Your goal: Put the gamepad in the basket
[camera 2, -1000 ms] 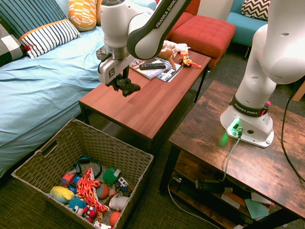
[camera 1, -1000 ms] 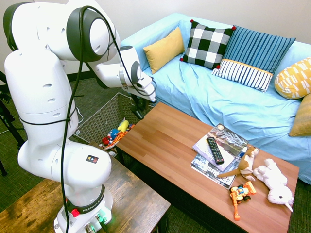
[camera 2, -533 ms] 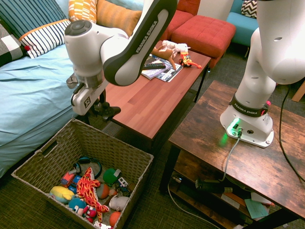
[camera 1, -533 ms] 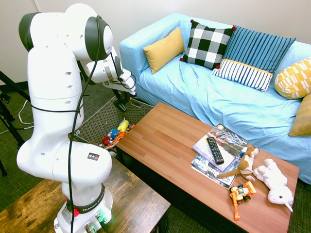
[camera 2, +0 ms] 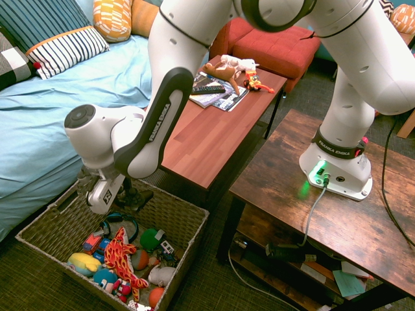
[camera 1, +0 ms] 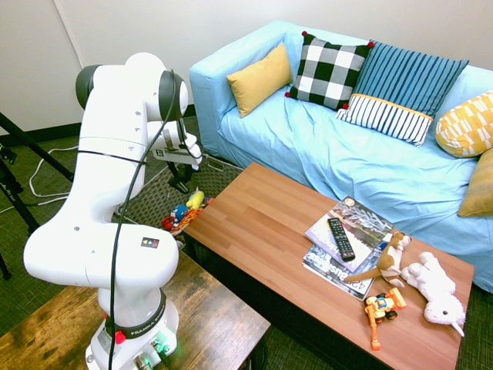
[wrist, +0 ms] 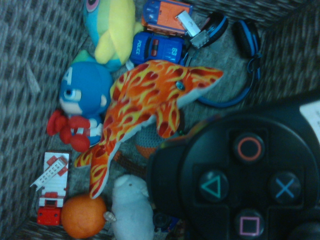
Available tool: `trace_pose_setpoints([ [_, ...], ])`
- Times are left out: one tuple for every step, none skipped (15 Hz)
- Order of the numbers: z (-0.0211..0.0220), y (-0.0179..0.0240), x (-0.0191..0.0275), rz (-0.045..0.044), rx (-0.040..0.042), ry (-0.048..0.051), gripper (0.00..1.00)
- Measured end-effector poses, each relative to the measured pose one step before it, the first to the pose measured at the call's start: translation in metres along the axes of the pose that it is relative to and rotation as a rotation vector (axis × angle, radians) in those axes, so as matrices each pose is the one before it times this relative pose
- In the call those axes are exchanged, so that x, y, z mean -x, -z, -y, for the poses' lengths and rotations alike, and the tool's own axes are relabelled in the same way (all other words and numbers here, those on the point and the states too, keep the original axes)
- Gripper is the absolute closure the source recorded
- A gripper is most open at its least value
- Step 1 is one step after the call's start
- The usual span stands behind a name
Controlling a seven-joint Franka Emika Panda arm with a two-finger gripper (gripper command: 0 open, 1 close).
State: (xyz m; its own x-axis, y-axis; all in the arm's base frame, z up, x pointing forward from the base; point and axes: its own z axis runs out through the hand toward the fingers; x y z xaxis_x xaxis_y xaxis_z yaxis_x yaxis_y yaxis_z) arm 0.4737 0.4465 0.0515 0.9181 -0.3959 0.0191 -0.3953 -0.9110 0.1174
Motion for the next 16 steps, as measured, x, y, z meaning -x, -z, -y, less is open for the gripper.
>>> trace_pose_setpoints([
  [0.0156, -0.01283, 0.00031, -0.00124, 0.01918, 0.00063, 1.0],
  [0.0021, 0.0001, -0.00252, 0.00453, 0.00191, 0.00082, 1.0],
  [0.00264, -0.00323, -0.00205, 0.00281, -0.00046, 0.00245, 1.0],
  [0.00404, -0.00703, -0.00053, 0.00543, -0.00487, 0.00065, 1.0],
  [0.00508, -0.00985, 0.00188, 0.00509, -0.01082, 0.00364, 1.0],
  [0.00485, -0.01227, 0.00312, 0.00652, -0.01683, 0.00274, 1.0],
  [0.00349, -0.01425, 0.00361, 0.00669, -0.01611, 0.00472, 0.0],
  [0.00238, -0.0149, 0.00325, 0.00941, -0.02095, 0.00047, 0.0],
  [0.00075, -0.01307, 0.00187, 0.0089, -0.02049, 0.00151, 0.0],
  [-0.00065, -0.01083, -0.00039, 0.00684, -0.01158, 0.00227, 0.0],
  [-0.00077, -0.00686, -0.00185, 0.0024, -0.00614, -0.00222, 0.0],
  [-0.00065, -0.00394, -0.00272, -0.0003, -0.00389, -0.00129, 0.0],
  [-0.00052, -0.0016, -0.00244, -0.00161, -0.00251, -0.00302, 0.0],
  [-0.00091, -0.0008, -0.00206, -0.00036, -0.00188, -0.00338, 0.0],
  [-0.00117, -0.00088, -0.00172, -0.00039, 0.00071, -0.00323, 0.0],
  [-0.00169, -0.00248, -0.00058, 0.00278, 0.00259, -0.00283, 0.0],
])
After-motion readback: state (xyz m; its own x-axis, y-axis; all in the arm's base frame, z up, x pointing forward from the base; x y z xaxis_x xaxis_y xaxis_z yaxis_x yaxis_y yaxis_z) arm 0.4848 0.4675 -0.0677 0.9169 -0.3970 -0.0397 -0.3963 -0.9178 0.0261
